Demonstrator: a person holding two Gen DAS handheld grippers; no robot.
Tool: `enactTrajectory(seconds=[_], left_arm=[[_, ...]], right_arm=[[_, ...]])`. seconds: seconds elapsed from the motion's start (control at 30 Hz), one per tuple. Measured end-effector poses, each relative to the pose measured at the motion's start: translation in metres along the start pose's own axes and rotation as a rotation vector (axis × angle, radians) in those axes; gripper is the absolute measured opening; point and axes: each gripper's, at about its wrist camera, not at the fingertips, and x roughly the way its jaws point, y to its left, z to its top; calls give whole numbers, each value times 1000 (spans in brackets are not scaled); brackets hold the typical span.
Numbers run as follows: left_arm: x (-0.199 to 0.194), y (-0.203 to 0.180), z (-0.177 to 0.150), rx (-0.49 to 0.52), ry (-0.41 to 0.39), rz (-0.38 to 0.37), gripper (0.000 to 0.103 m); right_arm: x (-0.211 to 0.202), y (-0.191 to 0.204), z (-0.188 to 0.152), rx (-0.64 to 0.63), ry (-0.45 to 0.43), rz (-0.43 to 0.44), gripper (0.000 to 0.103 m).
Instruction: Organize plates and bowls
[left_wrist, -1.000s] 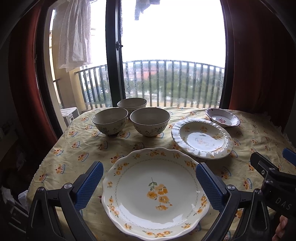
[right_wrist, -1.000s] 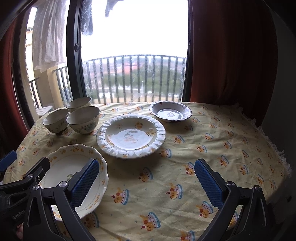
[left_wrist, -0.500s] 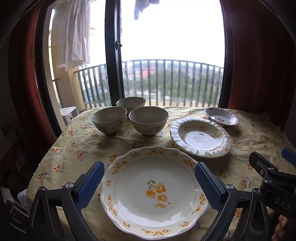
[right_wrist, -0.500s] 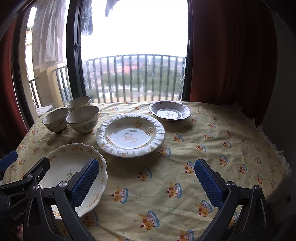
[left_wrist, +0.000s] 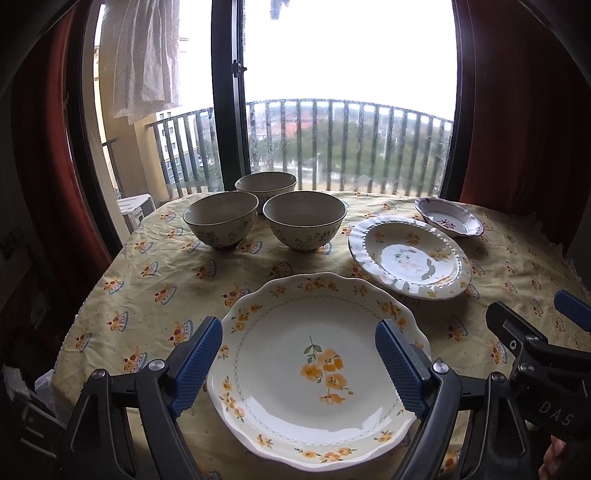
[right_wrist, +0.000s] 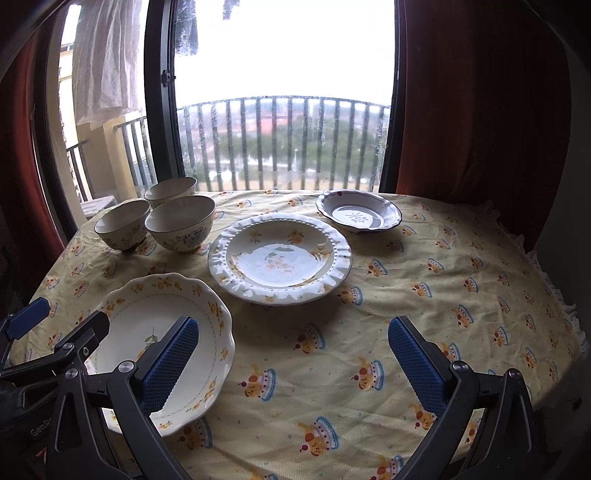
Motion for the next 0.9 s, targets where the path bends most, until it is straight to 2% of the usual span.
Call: enactTrajectory(seconds=[0.23,0.43,0.7,0.9], left_arm=[[25,28,8,-12,61,20,85],[60,45,19,23,146,13,82],[112,66,11,32,318,-57,73],[131,69,6,23,385,-119,67]], right_arm=[[26,28,7,-10,63,51,99],[59,54,16,-7,148,59,95],[108,84,9,-1,313,27,88],[128,96,-3,-14,406,-6,87]])
